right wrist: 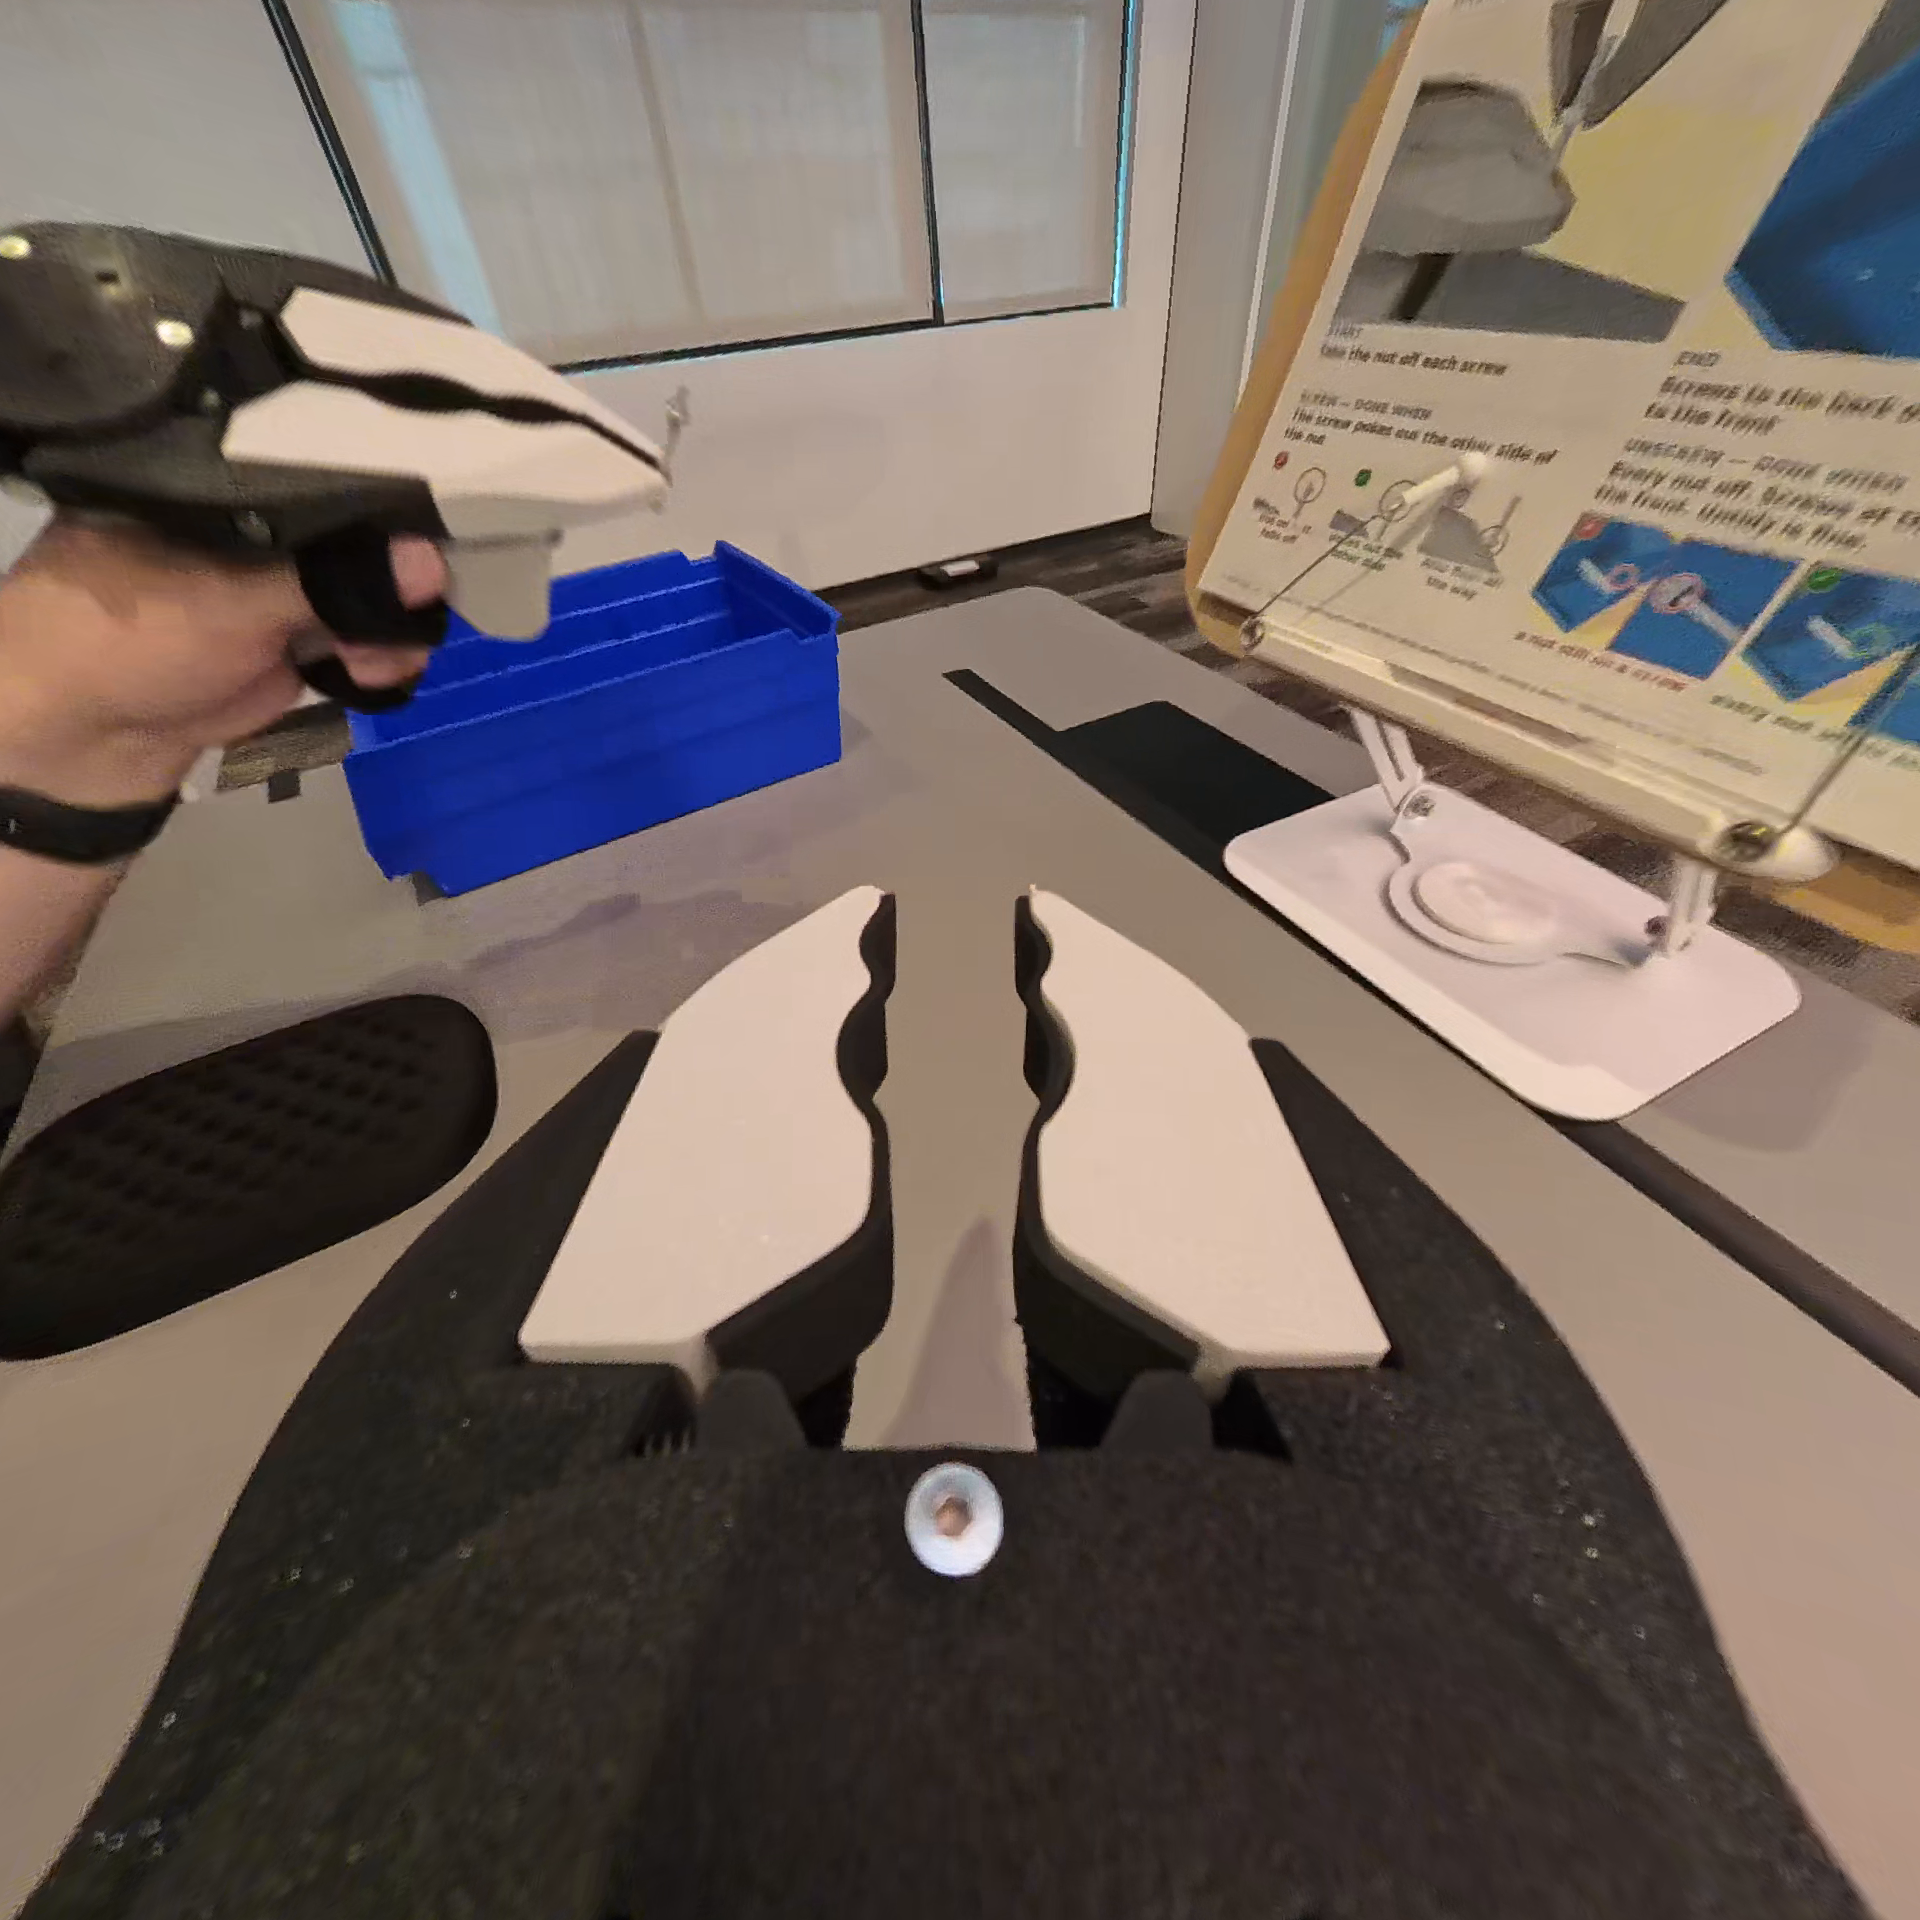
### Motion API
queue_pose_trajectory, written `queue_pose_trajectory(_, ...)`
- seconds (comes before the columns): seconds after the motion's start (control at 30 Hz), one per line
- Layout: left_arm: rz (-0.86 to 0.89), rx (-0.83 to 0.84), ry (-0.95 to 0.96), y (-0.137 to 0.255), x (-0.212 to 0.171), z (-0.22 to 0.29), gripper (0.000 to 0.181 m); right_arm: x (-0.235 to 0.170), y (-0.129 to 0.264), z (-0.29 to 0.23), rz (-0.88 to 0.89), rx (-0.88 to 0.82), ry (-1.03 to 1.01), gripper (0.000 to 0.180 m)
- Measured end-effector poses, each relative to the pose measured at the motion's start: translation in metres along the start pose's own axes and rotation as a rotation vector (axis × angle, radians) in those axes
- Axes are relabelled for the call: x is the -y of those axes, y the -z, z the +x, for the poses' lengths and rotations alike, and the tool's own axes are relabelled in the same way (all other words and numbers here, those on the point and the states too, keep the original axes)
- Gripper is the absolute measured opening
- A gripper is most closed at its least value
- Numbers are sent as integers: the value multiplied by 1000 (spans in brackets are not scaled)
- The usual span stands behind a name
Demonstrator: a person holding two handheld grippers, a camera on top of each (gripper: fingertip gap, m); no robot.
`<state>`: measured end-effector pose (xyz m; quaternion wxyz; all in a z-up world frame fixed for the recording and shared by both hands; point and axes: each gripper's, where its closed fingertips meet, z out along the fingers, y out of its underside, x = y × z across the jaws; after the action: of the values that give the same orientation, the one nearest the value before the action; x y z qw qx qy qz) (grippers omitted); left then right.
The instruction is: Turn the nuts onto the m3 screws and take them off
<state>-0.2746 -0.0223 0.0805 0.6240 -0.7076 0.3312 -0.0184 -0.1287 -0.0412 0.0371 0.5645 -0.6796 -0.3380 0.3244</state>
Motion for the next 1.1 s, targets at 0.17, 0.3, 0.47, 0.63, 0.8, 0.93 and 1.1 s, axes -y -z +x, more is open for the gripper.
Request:
queue_pose_trajectory(0.17, -74, -50, -6, -44, -23, 59, 2, -40, -12, 4, -88, -30, 19, 20)
queue_pose_trajectory(0.3, -80, -72, 1, -66, -30, 80, 2, -66, -10, 16, -167, -60, 49, 20)
queue_pose_trajectory(0.47, -91, -97, 9, -89, -40, 92, 2, -65, -13, 36, -126, -70, 8, 20)
queue_pose_trajectory(0.63, -10, -160, -14, -107, -46, 107, 2, -56, -25, 58, 7, -68, -41, 18)
queue_pose_trajectory(0.8, 42, -315, 32, -106, -57, 124, 2, -59, -31, 73, 120, -73, -48, 15)
queue_pose_trajectory(0.93, 69, -411, 137, -97, -61, 124, 2, -71, -27, 67, 50, -46, 10, 15)
queue_pose_trajectory(1.1, 121, -525, 170, -85, -64, 133, 2, -65, -26, 40, 120, 45, -51, 20)
